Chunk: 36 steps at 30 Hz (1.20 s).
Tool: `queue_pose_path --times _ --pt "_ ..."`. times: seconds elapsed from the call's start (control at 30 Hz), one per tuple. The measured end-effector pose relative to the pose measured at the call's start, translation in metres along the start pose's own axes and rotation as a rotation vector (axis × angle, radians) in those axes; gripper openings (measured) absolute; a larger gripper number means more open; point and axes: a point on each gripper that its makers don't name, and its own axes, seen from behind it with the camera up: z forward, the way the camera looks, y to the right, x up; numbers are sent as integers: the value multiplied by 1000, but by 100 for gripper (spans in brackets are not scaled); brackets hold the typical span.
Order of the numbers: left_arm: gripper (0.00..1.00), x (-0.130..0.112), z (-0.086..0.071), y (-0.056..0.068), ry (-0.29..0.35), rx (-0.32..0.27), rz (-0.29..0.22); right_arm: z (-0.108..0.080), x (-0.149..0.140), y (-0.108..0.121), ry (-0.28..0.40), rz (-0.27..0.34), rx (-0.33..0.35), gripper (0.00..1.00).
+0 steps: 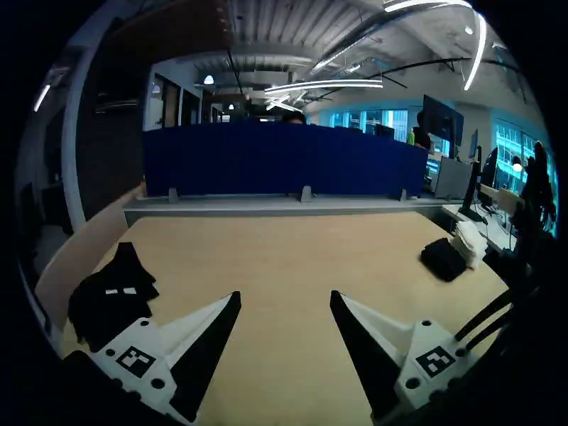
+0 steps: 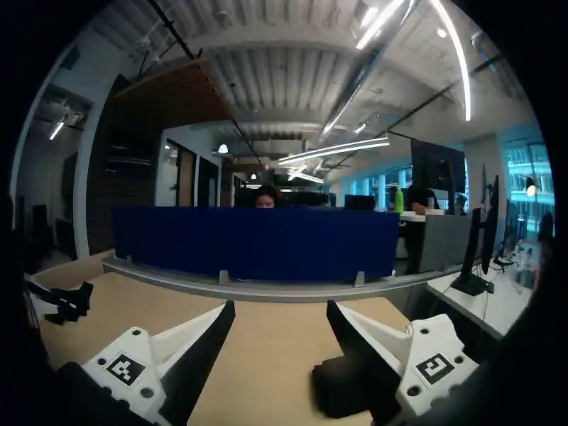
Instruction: Fold towel
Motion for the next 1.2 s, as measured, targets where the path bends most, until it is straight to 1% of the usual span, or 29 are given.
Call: queue_pose_path --times 0.17,0.3,0.43,0.53,0.67,0.77,0.87,1.0,1.1,1.2 --pt "93 32 5 -18 100 39 -3 -2 5 -15 3 -17 -9 100" --pt "93 56 7 -33 176 84 -13 -2 5 -26 8 -30 -22 100" --pt "93 75 8 -41 242 102 -18 0 7 -38 6 -35 -37 100" --pt "93 85 9 -43 276 108 -14 1 7 -48 5 -25 -41 100" --pt "93 90 13 -41 302 107 -2 2 7 -57 0 -7 -37 100" --pt "93 90 15 -43 306 107 0 1 8 -61 -5 -5 -38 100" --pt "93 90 16 -49 310 111 -11 2 9 -62 -10 -3 -39 100" --pt "93 88 17 -60 314 124 -20 2 11 -64 -18 -2 -40 100" --pt "93 88 16 -66 321 135 -16 3 10 -66 -27 -3 -36 100" --pt "93 88 14 -69 326 144 -4 5 9 -69 -35 -8 -33 100"
